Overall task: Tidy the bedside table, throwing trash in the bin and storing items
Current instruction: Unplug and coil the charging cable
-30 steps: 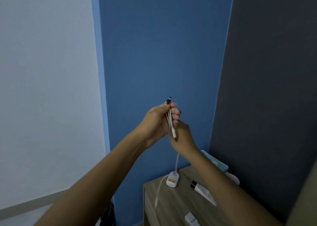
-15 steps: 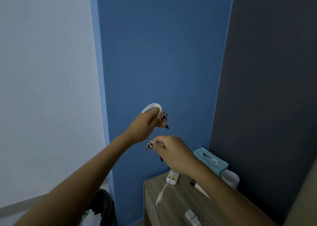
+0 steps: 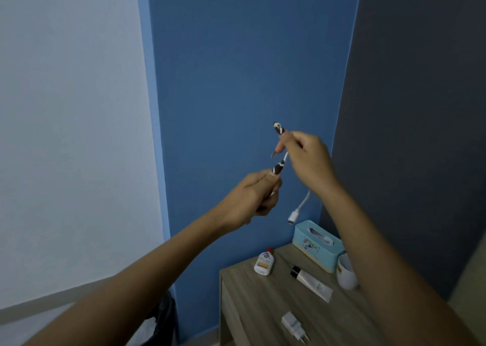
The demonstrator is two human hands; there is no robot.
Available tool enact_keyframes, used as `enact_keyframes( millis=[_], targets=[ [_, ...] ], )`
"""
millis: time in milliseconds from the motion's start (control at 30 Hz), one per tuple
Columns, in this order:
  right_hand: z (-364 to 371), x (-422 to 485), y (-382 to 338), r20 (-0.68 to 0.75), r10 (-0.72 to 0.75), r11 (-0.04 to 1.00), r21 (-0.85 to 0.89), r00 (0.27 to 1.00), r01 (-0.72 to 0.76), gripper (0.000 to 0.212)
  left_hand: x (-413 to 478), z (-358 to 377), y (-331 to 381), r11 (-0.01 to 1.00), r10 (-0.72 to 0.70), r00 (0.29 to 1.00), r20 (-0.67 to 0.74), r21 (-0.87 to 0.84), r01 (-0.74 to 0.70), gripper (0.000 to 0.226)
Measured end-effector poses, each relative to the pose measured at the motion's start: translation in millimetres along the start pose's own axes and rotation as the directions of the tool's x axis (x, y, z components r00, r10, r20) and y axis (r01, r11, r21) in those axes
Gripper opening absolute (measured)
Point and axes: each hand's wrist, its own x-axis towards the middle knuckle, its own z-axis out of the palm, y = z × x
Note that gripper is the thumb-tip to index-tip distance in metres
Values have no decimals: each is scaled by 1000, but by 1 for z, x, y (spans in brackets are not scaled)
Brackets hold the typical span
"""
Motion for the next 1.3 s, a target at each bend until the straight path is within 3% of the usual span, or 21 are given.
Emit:
enact_keyframes(
  millis=[100, 167, 233, 333, 400, 500, 567, 633, 767, 867, 967, 1100, 1200, 1300],
  targets=[
    [19, -7, 5, -74, 130, 978, 173, 989, -116, 49, 6, 2, 13, 974, 7, 1000, 17, -229, -3, 37],
    [35, -21, 6, -92, 193, 948, 273, 977, -161, 43, 12, 1, 19, 928, 8, 999, 41, -374, 7, 34],
    [52, -41, 4, -141, 177, 952, 276, 974, -133, 32, 17, 1, 23, 874, -8, 998, 67, -484, 39, 28],
    [76, -67, 7, -215, 240, 961, 188, 947, -201, 41, 23, -1, 22, 843, -29, 999, 25, -537, 38, 24],
    [89, -81, 7, -88, 207, 973, 120, 974, -196, 25, 28, -6, 17, 897, 3, 998, -57, -441, -28, 25],
    [98, -98, 2, 155, 88, 996, 14, 984, -91, 12, 30, -18, 8, 995, 86, 981, -173, -35, -94, 26],
    [92, -104, -3, 253, 6, 998, -64, 967, 11, 18, 28, -28, 2, 963, 133, 974, -183, 257, -83, 23],
    [79, -102, -4, 311, -35, 988, -134, 950, 80, 23, 25, -39, -9, 896, 115, 980, -165, 444, -30, 23],
    [38, -83, 4, 366, 32, 966, -249, 930, 65, 22, 14, -50, -33, 833, 4, 987, -158, 548, 84, 27],
    [14, -64, 14, 366, 41, 955, -289, 930, 72, 13, 7, -42, -39, 882, -74, 989, -128, 454, 125, 24],
    [5, -48, 29, 451, 0, 982, -170, 892, 87, 7, 7, -32, -36, 936, -162, 985, -53, 308, 171, 23],
    [3, -44, 42, 559, 74, 954, 201, 826, -221, 11, 7, -26, -35, 973, -227, 972, 58, 58, 224, 32],
    [7, -51, 54, 516, 159, 840, 377, 842, -390, 23, 6, -19, -40, 956, -256, 954, 154, -105, 274, 41],
    [6, -54, 61, 450, 257, 755, 459, 855, -468, 22, 6, -13, -46, 961, -248, 964, 101, -102, 258, 43]
  ],
)
